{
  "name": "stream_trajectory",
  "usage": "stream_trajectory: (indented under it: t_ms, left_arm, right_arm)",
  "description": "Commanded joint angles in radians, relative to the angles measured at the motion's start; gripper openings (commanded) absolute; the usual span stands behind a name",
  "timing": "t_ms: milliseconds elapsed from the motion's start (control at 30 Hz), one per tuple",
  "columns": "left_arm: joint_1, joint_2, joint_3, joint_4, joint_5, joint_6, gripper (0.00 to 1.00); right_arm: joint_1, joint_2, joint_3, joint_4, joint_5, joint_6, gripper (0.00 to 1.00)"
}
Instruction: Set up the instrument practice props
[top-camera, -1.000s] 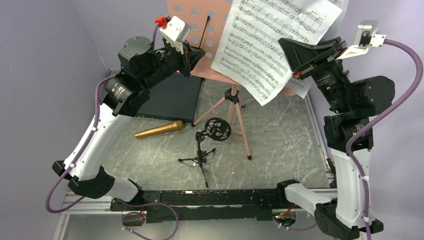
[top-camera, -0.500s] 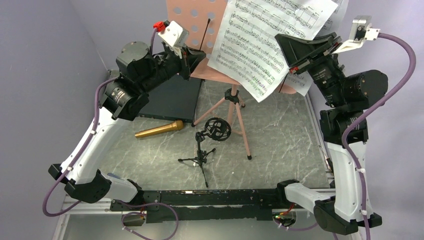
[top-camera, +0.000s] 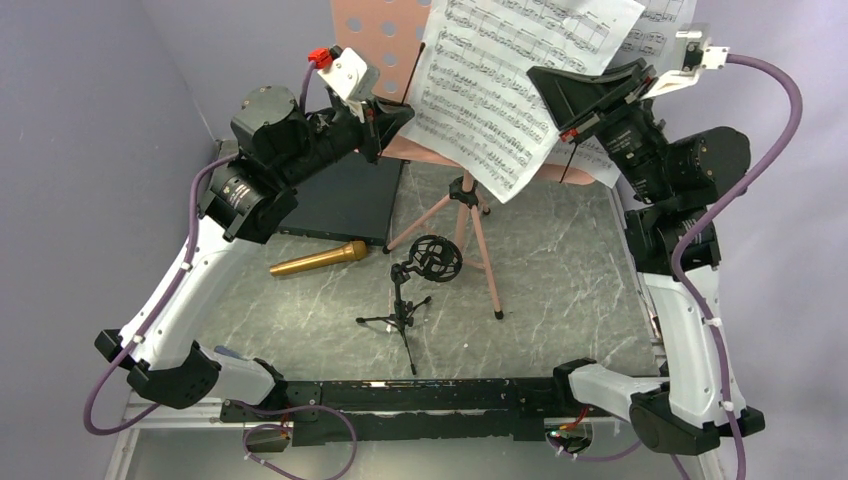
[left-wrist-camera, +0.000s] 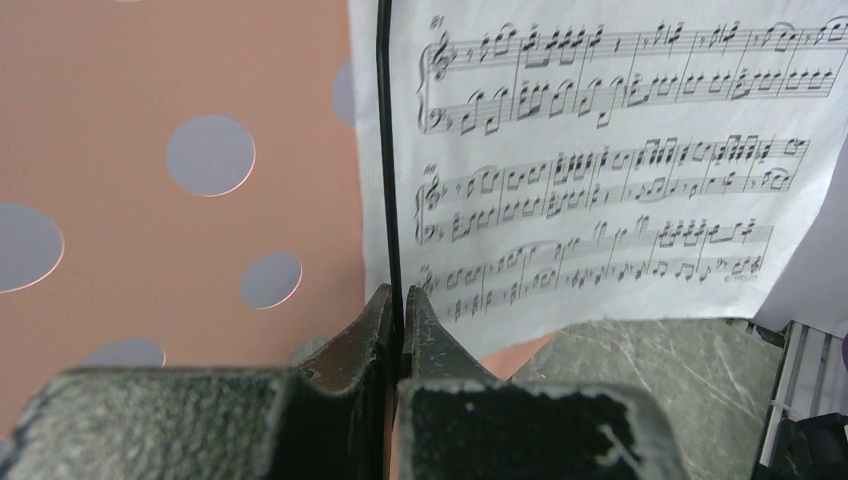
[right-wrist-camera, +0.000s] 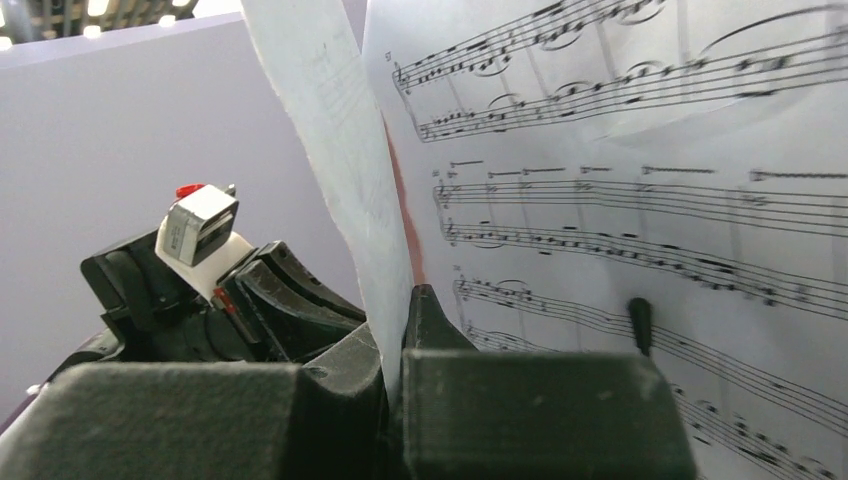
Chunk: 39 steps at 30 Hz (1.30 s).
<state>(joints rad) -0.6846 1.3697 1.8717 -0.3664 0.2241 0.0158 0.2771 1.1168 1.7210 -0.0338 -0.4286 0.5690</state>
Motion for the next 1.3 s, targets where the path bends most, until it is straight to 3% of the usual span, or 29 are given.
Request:
stream_trajectory:
  t_ms: [0, 233, 967, 1100, 1267]
  left_arm:
    - [-0.003, -0.044, -0.005, 0.061, 0.05, 0.015, 0.03]
    - [-0.002, -0.043, 0.001, 0.047, 0.045, 0.02, 0.03]
    - [-0.002, -0.056, -0.031, 0.064, 0.06, 0.008, 0.06]
    - [-0.002, -0.067, -0.048, 0.081, 0.044, -0.002, 0.2]
    - [-0.003, -0.074, -0.057, 0.09, 0.041, -0.006, 0.25]
  right_arm:
    - [0.065, 0.019, 0.026, 0.047, 0.016, -0.024, 0.0]
    - [0.193, 0.078, 0.091, -0.011, 0.078, -0.1, 0.0]
    - [0.329, 0.24, 0.239, -0.136, 0.145, -0.168, 0.0]
    - [0.335, 0.225, 0.23, -0.134, 0.164, -0.172, 0.14]
    - [0.338, 0.198, 0.213, -0.142, 0.185, -0.175, 0.32]
